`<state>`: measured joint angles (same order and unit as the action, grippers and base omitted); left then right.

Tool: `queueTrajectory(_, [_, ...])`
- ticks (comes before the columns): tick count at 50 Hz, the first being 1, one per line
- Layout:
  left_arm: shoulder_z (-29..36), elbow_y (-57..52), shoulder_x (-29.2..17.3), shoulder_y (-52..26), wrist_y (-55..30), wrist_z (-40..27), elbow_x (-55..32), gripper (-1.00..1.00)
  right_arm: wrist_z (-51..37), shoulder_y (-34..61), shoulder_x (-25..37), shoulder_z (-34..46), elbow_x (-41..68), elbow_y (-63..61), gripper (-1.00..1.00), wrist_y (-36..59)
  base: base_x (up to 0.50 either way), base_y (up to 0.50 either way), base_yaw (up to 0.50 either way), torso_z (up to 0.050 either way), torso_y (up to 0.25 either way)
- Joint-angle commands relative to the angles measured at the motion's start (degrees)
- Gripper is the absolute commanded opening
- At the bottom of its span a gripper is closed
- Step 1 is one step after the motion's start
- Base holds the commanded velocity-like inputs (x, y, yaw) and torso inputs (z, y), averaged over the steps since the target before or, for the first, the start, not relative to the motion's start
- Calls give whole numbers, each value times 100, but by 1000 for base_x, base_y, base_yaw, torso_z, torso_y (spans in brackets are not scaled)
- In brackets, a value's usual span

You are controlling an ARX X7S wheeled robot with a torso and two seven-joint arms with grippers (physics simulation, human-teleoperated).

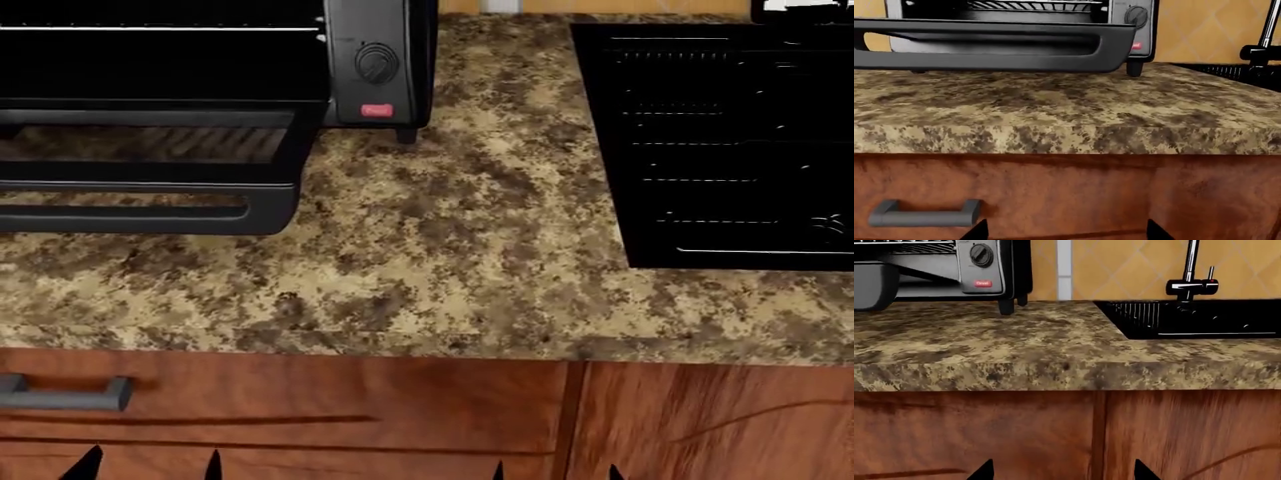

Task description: Close the toaster oven door.

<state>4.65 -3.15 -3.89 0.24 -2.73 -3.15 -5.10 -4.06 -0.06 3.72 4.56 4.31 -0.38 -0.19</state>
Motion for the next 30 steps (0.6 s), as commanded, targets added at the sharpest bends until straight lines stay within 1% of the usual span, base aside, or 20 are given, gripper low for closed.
queueTrajectory(1, [128, -81, -100, 0, 14, -116, -36, 100, -90, 6, 86, 106, 112, 7, 100, -24, 0, 0, 0, 50, 0])
queueTrajectory(17, [270, -236, -246, 32, 0, -178, -144, 100, -221, 0, 194, 222, 211, -108, 100, 40, 0, 0, 0, 50, 0])
queueTrajectory(19, [216, -447, -239, 45, -342, -174, -377, 100, -250, 17, 226, 222, 218, -191, 100, 97, 0, 0, 0, 50, 0])
queueTrajectory(21, [210, -679, -300, 1, -590, -234, -377, 100, -285, 40, 289, 200, 214, -374, 100, 190, 0, 0, 0, 9, 0])
queueTrajectory(24, [259, -1057, -442, -61, -980, -160, -453, 100, -387, 65, 419, 70, 277, -979, 100, 555, 0, 0, 0, 0, 0])
queueTrajectory(27, [221, -1624, -630, -267, -1792, -160, -614, 100, -490, 87, 638, -71, 277, -1916, 100, 1063, 0, 0, 0, 0, 0])
queueTrajectory(29, [172, -1886, -717, -376, -2088, -124, -746, 100, -537, 132, 739, -144, 302, -2399, 100, 1377, 0, 0, 0, 0, 0])
queueTrajectory(30, [204, -2024, -806, -476, -2209, -174, -635, 100, -570, 180, 805, -207, 330, -2686, 100, 1556, 0, 0, 0, 0, 0])
